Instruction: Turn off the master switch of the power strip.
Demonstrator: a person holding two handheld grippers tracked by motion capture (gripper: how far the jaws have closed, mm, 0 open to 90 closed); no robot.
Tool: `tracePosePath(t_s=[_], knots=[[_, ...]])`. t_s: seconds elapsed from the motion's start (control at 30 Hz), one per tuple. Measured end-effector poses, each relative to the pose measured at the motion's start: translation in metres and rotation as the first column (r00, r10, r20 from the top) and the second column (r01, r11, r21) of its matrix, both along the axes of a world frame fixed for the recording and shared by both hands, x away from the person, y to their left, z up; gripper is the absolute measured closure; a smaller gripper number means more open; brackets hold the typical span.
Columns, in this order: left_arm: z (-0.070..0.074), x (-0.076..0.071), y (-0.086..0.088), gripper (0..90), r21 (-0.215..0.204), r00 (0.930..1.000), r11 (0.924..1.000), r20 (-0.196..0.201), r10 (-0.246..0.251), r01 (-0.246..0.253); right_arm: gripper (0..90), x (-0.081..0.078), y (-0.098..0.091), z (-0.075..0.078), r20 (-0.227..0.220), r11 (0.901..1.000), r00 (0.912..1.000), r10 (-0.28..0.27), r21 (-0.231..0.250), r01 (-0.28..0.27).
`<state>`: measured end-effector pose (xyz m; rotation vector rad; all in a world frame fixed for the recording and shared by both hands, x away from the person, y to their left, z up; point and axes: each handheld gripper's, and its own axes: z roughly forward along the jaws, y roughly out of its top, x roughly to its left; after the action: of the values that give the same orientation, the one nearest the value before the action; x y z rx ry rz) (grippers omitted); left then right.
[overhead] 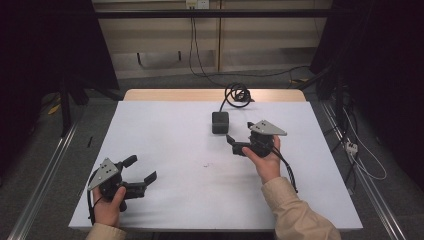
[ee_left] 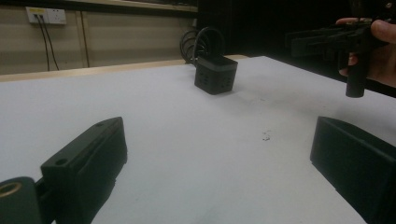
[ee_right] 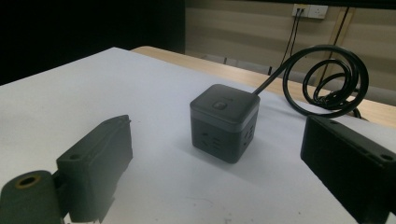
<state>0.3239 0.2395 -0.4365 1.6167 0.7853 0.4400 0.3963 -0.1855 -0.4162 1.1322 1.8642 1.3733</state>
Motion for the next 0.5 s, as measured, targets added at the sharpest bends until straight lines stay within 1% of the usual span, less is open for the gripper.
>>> tracePosePath(t_s=[0.27,0.43,0.5], knots=[[0.0011,-0.0012,-0.0016,3.6,-0.003,1.0,1.0,0.004,-0.007,0.007,11.0,0.0062,-0.0036,-0.0046,-0.009,0.9996,0.9996,-0.026,0.012,0.026],[0.0007,-0.0022,-0.0015,3.6,0.006,1.0,1.0,0.003,-0.007,0.007,12.3,0.0077,-0.0033,-0.0048,-0.013,0.9995,0.9996,-0.027,0.015,0.027],[0.0009,-0.003,0.0,3.6,0.004,1.0,1.0,0.004,-0.003,0.003,12.3,0.0098,-0.0024,-0.0053,-0.019,0.9997,0.9996,-0.023,0.009,0.023]])
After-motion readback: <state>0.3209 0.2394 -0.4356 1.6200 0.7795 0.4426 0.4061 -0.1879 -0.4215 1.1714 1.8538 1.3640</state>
